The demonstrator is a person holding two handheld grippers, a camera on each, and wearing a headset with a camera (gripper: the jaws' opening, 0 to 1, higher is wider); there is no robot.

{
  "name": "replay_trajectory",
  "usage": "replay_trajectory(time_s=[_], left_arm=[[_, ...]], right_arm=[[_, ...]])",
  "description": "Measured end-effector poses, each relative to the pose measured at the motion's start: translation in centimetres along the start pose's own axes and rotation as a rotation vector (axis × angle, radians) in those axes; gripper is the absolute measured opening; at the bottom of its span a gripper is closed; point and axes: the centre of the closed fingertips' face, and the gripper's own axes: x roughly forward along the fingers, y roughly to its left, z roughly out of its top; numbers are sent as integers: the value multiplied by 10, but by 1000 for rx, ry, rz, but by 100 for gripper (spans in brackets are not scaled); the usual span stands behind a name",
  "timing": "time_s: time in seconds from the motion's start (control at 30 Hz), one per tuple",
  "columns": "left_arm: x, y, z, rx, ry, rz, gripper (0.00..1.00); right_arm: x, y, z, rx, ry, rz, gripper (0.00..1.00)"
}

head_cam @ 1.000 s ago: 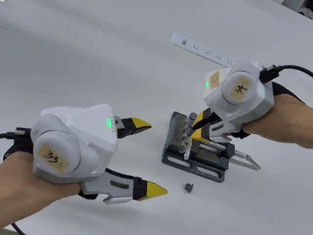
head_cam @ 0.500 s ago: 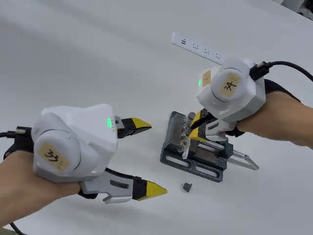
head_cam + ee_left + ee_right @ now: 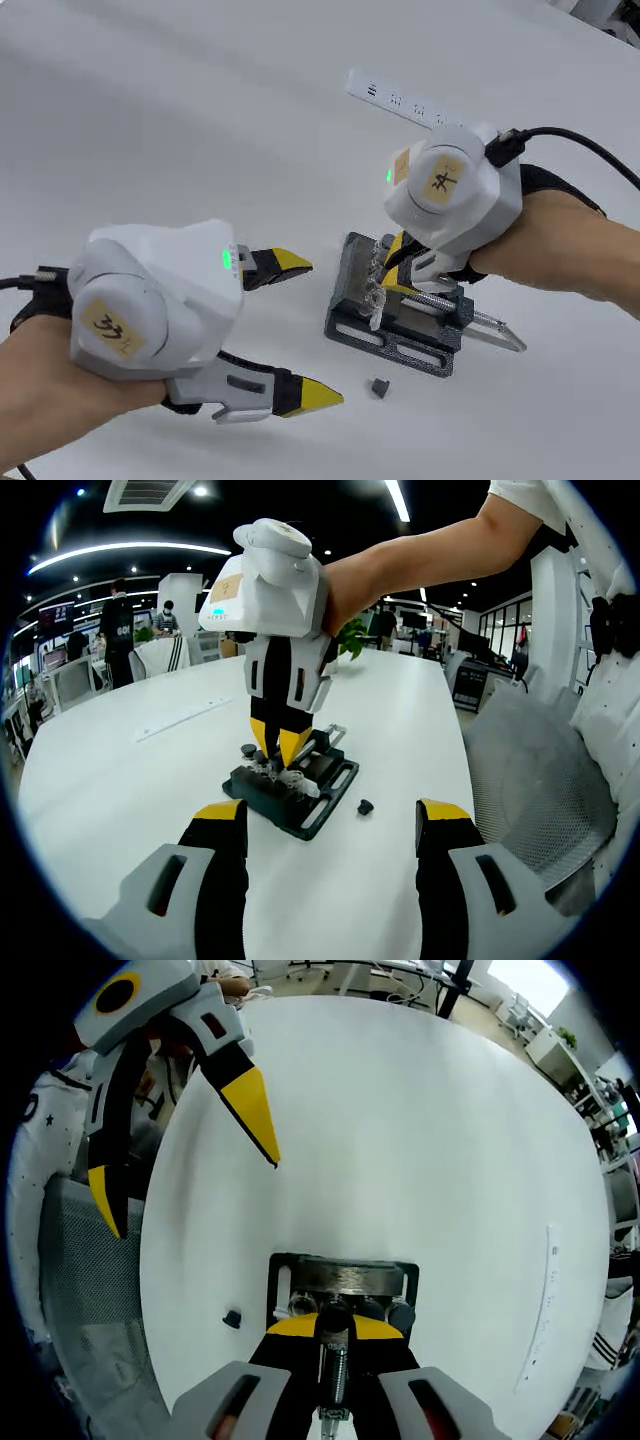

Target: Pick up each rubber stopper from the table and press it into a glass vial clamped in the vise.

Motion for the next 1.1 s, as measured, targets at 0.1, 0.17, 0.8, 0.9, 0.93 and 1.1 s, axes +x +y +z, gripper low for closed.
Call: replay_trajectory(time_s=[0.1, 0.17, 0.8, 0.9, 0.93, 1.1], left_arm=[[-1, 0, -1, 1, 5, -1, 67], [-2, 0, -1, 4, 6, 1, 67], [-4, 3, -2, -7, 5, 10, 66], [-5, 3, -3, -5, 7, 10, 66], [-5, 3, -3, -6, 7, 10, 66], [-5, 2, -3, -5, 8, 9, 66]], right_arm=[[-2, -2, -1, 5, -26, 8, 5], [-1, -3, -2, 22, -51, 14, 6], [-5, 0, 1, 46, -105, 11, 9], [-11, 0, 4, 57, -125, 14, 9], [-12, -1, 4, 59, -130, 12, 9], [-24, -2, 4, 96, -176, 3, 7]])
